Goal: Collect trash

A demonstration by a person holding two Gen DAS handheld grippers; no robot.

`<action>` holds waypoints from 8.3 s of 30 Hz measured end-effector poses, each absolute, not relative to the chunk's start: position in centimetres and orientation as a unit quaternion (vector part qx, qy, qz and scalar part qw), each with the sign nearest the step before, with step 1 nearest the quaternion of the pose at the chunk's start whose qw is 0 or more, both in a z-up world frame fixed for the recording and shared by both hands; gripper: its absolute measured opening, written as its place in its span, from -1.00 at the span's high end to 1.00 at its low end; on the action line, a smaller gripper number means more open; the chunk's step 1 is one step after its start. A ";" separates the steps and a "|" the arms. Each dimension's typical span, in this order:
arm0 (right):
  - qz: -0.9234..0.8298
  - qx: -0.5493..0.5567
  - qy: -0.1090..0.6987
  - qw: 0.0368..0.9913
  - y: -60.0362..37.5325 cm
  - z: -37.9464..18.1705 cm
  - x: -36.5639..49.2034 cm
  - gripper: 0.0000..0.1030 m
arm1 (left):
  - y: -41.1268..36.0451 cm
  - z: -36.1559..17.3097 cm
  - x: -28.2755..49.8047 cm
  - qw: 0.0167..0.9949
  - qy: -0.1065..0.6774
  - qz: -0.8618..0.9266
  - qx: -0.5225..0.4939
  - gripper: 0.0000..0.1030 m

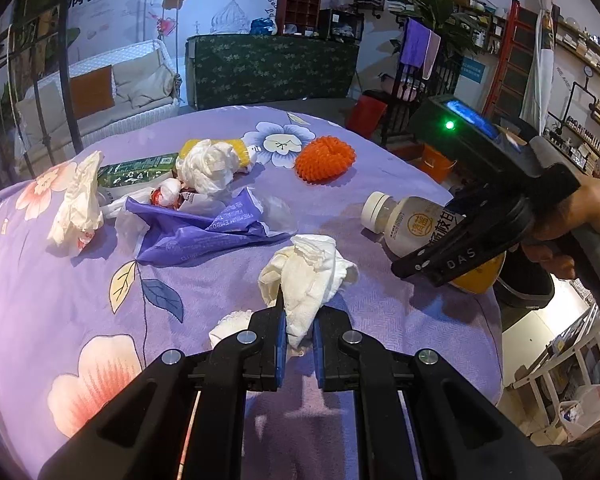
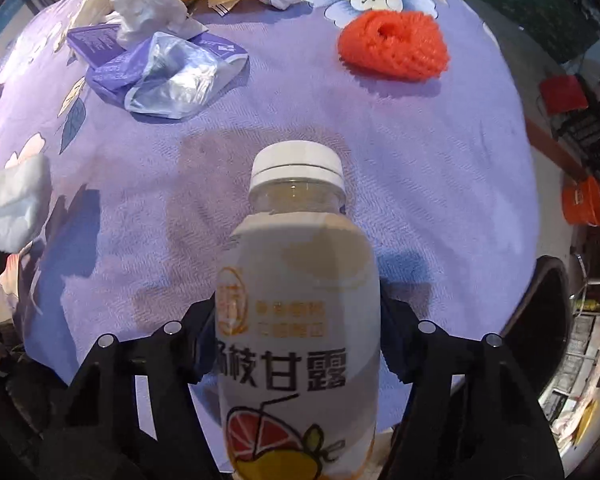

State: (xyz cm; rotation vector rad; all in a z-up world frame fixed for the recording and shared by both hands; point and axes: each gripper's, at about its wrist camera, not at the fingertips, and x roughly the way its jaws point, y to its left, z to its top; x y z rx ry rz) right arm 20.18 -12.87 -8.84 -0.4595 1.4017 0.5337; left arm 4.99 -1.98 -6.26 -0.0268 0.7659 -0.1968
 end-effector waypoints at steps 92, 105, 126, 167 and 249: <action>-0.221 0.234 0.318 0.891 -51.4 -2.9 2.8 -0.79 | -34.8 -7.5 12.0 0.797 0.437 -0.409 0.084 -0.10; -0.222 0.248 0.313 0.890 -51.6 -3.0 2.9 -0.84 | -32.8 -4.9 8.5 0.827 0.355 -0.424 0.098 -0.88; -0.121 0.213 0.335 0.910 -44.7 -2.7 7.2 -0.85 | -22.5 -3.0 8.0 0.889 0.326 -0.315 0.070 -0.88; 0.294 -0.073 0.405 0.862 -6.2 -3.0 17.2 -0.82 | 9.1 -5.6 4.8 0.930 0.359 0.059 -0.053 -0.88; 0.253 0.078 0.395 0.880 -15.3 -0.6 14.1 0.55 | 8.6 -0.8 5.9 0.940 0.307 0.029 -0.148 0.55</action>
